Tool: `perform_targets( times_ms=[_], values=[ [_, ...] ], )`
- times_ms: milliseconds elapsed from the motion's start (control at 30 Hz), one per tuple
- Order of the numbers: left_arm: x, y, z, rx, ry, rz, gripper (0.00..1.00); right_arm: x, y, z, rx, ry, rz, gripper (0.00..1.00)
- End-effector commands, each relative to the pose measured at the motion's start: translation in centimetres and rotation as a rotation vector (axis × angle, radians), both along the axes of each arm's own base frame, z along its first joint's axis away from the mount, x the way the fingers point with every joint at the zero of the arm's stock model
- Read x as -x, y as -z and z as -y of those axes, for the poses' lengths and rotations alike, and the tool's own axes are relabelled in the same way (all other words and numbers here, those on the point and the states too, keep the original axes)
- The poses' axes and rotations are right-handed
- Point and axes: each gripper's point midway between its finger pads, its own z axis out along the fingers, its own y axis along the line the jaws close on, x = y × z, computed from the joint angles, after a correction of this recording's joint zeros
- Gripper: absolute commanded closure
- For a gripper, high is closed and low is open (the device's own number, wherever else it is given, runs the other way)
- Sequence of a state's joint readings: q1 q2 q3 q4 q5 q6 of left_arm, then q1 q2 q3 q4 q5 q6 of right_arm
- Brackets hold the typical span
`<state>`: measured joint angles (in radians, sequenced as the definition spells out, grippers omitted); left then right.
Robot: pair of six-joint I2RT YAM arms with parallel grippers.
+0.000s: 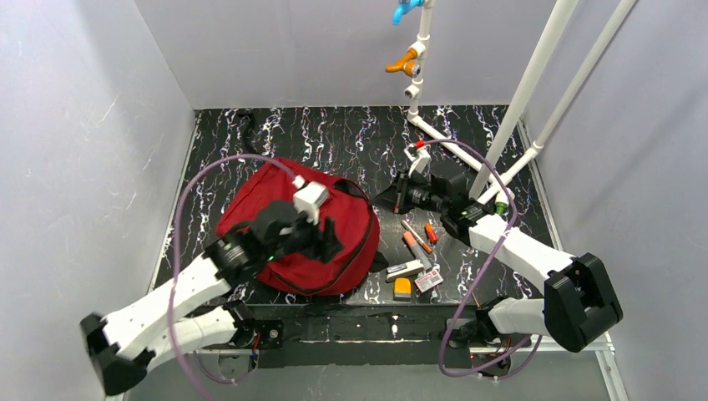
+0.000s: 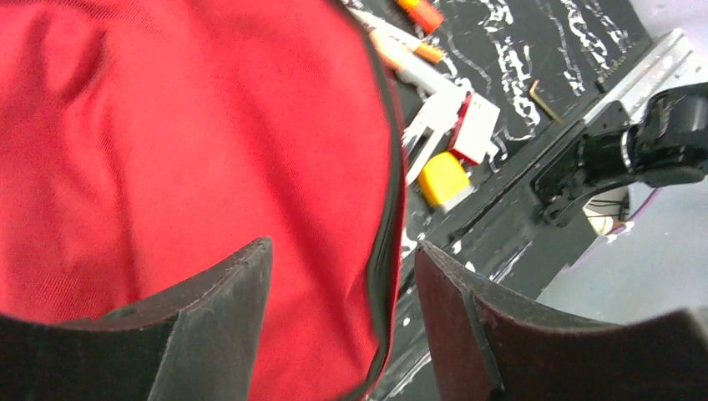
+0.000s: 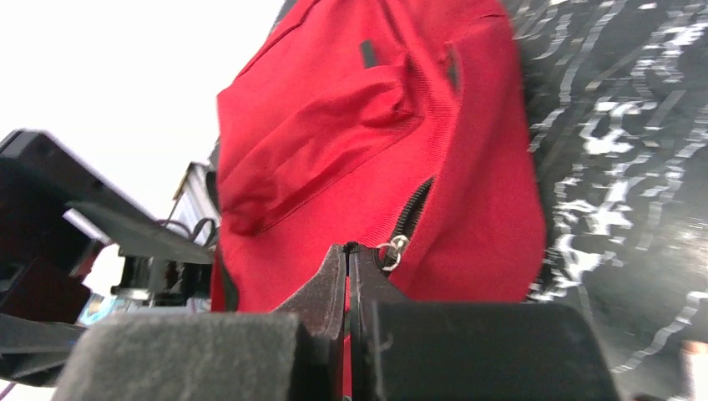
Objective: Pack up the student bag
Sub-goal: Zip the student bag at the center of the board.
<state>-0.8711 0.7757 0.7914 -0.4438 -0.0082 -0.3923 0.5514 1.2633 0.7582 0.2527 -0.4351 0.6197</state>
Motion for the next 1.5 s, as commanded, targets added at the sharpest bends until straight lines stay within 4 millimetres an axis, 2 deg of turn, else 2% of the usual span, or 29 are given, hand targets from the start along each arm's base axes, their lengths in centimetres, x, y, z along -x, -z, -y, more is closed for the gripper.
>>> perform_targets(
  times_ms=[0,167,267,333,400,467,533,633,767,900,1000,1200,1400,1467],
  values=[
    [-2.1,-1.9,5.4,0.069,0.098,0.013,0.38,2.0,-5.1,-3.2,-0.11,-0.075,0.114,0.99],
    [-3.6,0.0,8.5,0.109,0.064,-0.025,0.37,2.7,-5.7,-4.0,-0.128,-0.091,0.114,0.99],
    [-3.8,2.9,8.1,0.027,0.01,-0.061,0.44,2.9,-6.2,-4.0,-0.132,-0.091,0.118,0.99],
    [-3.4,4.4,7.5,-0.001,-0.008,-0.095,0.58,2.8,-6.3,-3.9,-0.122,-0.082,0.121,0.99],
    [-2.6,5.4,6.5,-0.004,-0.037,-0.125,0.81,2.0,-5.8,-3.4,-0.082,-0.033,0.12,0.99],
    [-1.5,6.1,5.4,0.014,-0.053,-0.15,0.93,0.7,-5.0,-2.3,-0.019,0.059,0.117,0.99],
    [-0.4,6.3,4.2,0.049,-0.063,-0.16,1.0,-0.8,-4.7,-1.3,0.038,0.15,0.115,0.99],
    [1.2,7.7,2.7,0.052,-0.071,-0.195,1.0,-2.5,-4.0,-1.6,0.108,0.182,0.134,0.99],
    [2.5,9.2,2.1,0.072,-0.082,-0.247,1.0,-5.4,-3.4,-3.0,0.179,0.208,0.179,0.99],
    [3.2,9.6,2.9,0.094,-0.057,-0.279,1.0,-9.2,-2.5,-4.5,0.261,0.248,0.221,0.99],
    [3.3,9.5,3.4,0.09,-0.043,-0.273,1.0,-11.6,-1.0,-5.1,0.319,0.285,0.226,0.99],
    [4.3,10.2,3.8,0.094,-0.024,-0.297,1.0,-15.5,-0.5,-8.2,0.331,0.276,0.27,0.99],
    [5.5,10.5,4.0,0.108,-0.016,-0.311,1.0,-18.7,-0.2,-10.4,0.335,0.289,0.297,0.99],
    [5.7,10.6,4.1,0.11,-0.021,-0.308,1.0,-18.8,0.3,-10.4,0.36,0.282,0.283,0.99]
  ],
)
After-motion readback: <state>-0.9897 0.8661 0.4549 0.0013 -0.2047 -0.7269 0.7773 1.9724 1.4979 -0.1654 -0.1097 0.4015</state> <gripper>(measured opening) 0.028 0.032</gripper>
